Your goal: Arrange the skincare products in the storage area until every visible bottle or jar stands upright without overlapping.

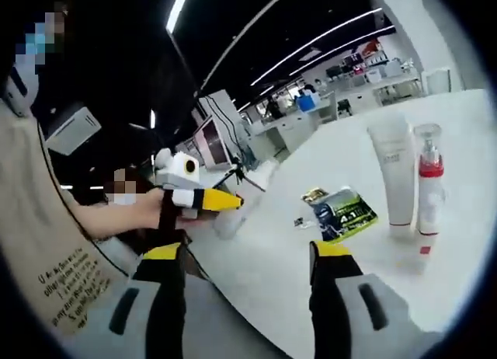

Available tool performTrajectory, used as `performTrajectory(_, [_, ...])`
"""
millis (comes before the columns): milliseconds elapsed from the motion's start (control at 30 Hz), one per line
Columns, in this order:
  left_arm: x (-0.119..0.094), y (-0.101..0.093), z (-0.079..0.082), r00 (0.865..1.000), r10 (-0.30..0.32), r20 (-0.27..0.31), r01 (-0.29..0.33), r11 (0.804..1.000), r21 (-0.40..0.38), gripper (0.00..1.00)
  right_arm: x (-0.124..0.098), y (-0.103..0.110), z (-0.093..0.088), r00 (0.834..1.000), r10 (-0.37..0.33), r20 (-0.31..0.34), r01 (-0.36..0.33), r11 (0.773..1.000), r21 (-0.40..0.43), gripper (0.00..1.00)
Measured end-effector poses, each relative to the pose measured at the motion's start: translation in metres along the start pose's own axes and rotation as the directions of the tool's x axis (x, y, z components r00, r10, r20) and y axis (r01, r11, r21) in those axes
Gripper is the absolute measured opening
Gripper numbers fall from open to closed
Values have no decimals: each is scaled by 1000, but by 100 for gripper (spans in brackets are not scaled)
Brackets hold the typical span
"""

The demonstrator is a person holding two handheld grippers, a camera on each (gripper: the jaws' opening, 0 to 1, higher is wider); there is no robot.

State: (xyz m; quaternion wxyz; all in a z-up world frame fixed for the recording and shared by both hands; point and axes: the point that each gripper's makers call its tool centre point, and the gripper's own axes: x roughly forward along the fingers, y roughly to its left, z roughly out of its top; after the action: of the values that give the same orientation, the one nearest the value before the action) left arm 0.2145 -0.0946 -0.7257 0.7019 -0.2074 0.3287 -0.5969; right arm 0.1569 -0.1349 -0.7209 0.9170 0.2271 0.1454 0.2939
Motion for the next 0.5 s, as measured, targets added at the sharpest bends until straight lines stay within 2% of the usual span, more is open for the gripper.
performTrajectory(67, [-5, -10, 1, 1000, -23, 12, 23, 1000, 13, 16, 4, 8, 12, 998, 29, 52, -31, 999, 23, 63])
performTrajectory(200, [-12, -31, 1, 996, -88, 32, 87, 996, 18, 16, 11, 18, 28, 991, 60, 116, -66, 997, 50, 63])
performTrajectory(367, [-16, -55, 3, 984, -160, 78, 160, 987, 10, 16, 18, 30, 33, 984, 104, 147, -118, 989, 91, 62])
performTrajectory(500, [-14, -69, 2, 976, -198, 90, 197, 980, 24, 16, 18, 41, 46, 966, 139, 216, -174, 973, 153, 59])
